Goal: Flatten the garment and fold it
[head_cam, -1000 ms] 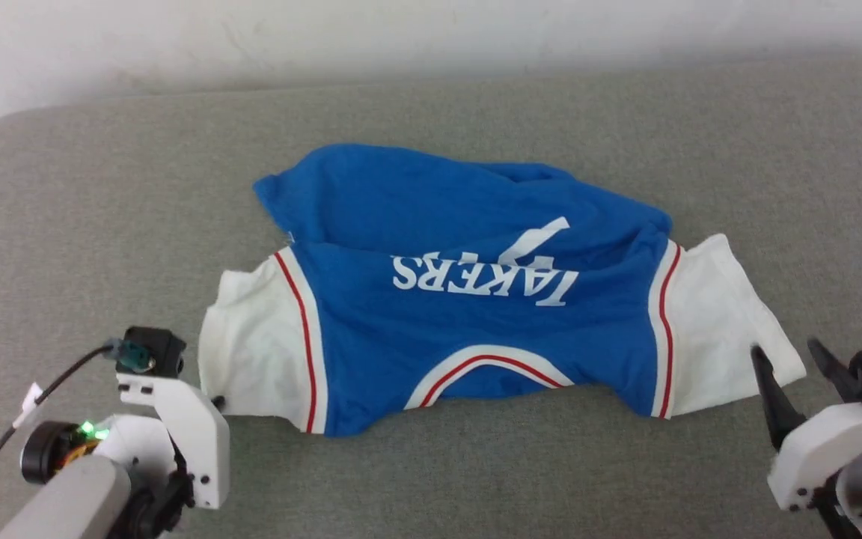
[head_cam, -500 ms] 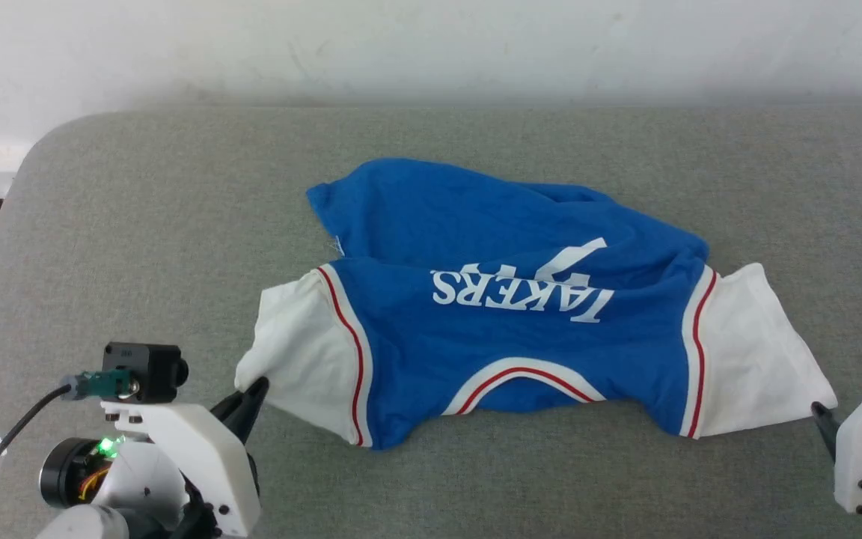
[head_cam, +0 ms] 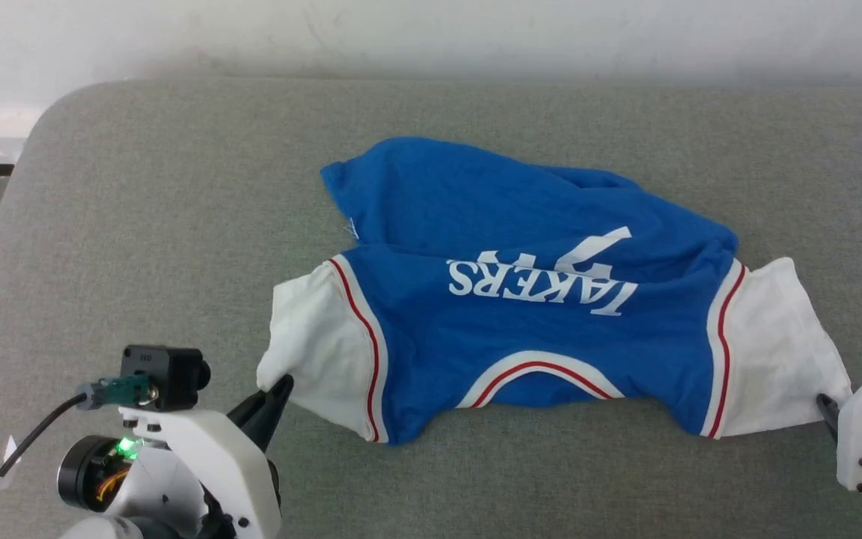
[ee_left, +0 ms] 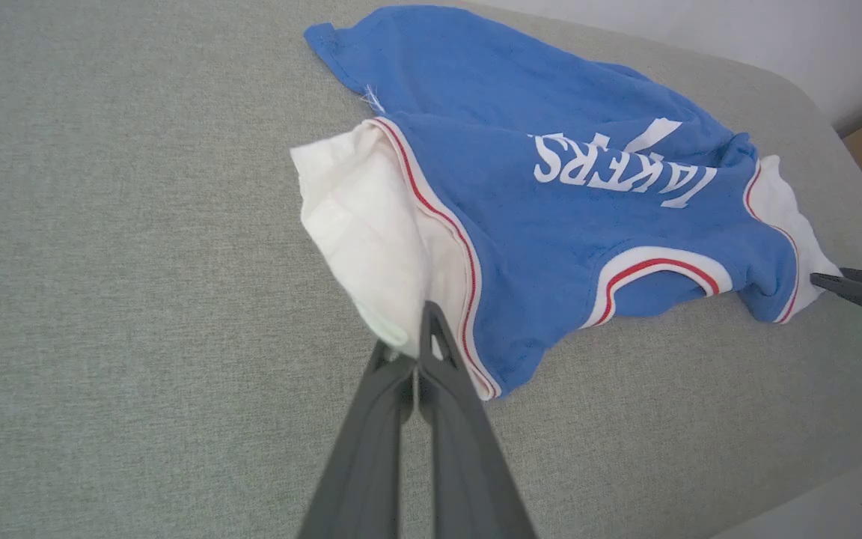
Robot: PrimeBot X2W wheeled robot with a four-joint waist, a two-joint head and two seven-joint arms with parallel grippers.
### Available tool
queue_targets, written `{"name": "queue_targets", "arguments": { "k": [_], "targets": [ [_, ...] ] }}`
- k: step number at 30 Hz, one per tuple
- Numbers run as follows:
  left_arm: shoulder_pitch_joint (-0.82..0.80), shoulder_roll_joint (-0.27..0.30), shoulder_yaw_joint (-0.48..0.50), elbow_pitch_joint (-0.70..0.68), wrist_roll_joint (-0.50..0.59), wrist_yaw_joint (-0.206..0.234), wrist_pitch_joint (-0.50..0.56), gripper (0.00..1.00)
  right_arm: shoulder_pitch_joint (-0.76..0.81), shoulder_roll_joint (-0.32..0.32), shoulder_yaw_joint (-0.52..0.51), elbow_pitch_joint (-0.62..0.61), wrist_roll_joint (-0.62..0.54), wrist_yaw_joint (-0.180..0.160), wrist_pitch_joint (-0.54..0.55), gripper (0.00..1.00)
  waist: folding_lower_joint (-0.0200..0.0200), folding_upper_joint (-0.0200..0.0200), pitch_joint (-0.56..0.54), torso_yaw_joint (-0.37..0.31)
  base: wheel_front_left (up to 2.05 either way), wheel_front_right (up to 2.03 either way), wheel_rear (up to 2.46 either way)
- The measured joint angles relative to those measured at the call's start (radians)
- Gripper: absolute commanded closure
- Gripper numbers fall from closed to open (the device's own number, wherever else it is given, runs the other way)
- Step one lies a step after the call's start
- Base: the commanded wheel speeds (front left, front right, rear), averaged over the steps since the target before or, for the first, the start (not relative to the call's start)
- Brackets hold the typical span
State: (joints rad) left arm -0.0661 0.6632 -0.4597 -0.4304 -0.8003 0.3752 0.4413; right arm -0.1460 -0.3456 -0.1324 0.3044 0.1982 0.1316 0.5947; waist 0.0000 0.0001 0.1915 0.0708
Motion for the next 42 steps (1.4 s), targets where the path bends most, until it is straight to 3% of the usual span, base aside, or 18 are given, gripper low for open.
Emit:
{"name": "queue_targets", "arguments": {
  "k": [1,2,11,19,28,34,42],
  "targets": [
    [0.0,0.0,-0.001,0.001,0.0,0.0,0.0,1.0,-0.007,0.0,0.001,0.009,0.008,0.0,0.001,0.25,0.0,0.0,0.002,0.001,0.0,0.0,0.0],
    [0.0,0.0,-0.003,0.003,0.0,0.0,0.0,1.0,-0.012,-0.002,0.006,0.018,0.016,0.0,0.004,1.0,0.0,0.0,0.003,0.002,0.0,0.0,0.0],
    [0.0,-0.014,0.011,0.024,-0.029,-0.015,-0.015,1.0,-0.014,-0.003,0.032,0.004,0.077,0.0,-0.05,1.0,0.0001,0.0,-0.035,-0.006,0.0,0.0,0.0],
    [-0.023,0.009,0.125,-0.006,-0.046,-0.033,-0.093,1.0,-0.043,-0.092,0.005,-0.244,0.259,0.0,-0.067,1.0,-0.0001,0.0,-0.107,-0.029,0.0,0.0,0.0],
    [-0.163,0.047,0.296,-0.063,-0.086,-0.058,-0.158,1.0,-0.257,-0.178,-0.081,-0.422,0.395,0.0,-0.059,1.0,-0.0001,0.0,-0.176,-0.066,0.0,0.0,0.0],
    [-0.293,0.064,0.39,-0.085,-0.095,-0.059,-0.198,1.0,-0.439,-0.187,-0.107,-0.439,0.427,0.0,-0.049,1.0,-0.0001,0.0,-0.185,-0.095,0.0,0.0,0.0],
    [-0.515,0.099,0.417,-0.006,-0.07,-0.072,-0.209,1.0,-0.693,-0.218,-0.021,-0.34,0.401,0.0,-0.051,1.0,0.0,0.0,-0.122,-0.116,0.0,0.0,0.0]
  ]
}}
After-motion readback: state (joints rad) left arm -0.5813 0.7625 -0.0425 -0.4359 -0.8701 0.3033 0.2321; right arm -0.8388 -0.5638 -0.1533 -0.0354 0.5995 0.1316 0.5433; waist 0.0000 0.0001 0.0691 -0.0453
